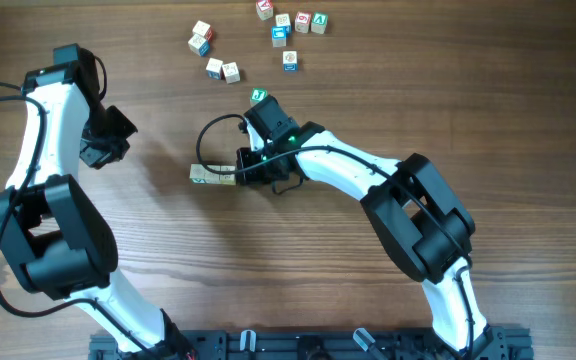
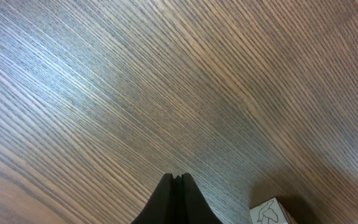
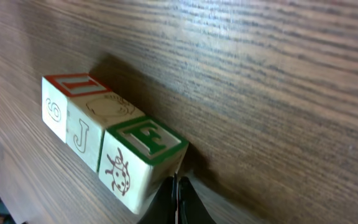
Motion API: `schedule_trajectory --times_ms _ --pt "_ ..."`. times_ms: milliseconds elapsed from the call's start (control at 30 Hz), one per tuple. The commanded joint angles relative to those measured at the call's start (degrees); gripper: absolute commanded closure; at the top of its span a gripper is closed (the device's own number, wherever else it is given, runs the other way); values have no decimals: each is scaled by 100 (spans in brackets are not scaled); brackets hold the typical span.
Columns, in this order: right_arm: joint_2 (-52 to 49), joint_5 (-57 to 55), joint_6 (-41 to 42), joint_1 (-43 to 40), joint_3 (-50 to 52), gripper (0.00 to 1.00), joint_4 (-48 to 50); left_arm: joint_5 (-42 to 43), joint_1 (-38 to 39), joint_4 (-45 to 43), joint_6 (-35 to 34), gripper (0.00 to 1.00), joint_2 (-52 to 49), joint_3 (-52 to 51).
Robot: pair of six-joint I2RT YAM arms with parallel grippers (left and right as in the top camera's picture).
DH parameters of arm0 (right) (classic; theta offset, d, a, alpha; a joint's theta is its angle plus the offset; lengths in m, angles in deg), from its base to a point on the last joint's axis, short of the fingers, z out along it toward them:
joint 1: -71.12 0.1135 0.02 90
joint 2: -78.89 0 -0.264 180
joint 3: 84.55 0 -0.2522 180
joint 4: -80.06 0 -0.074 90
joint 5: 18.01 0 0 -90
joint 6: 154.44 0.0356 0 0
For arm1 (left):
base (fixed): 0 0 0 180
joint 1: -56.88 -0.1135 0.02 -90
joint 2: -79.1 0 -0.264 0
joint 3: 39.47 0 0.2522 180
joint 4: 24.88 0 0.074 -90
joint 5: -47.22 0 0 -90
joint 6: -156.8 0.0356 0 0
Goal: Form a horizontal line
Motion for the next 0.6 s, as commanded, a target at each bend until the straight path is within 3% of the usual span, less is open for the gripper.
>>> schedule_trajectory --times_ms 0,567 --pt "-87 -168 -120 17 22 96 76 -92 4 4 -79 96 107 72" --pt "-87 -168 -120 17 22 96 107 -92 4 4 -79 96 107 72"
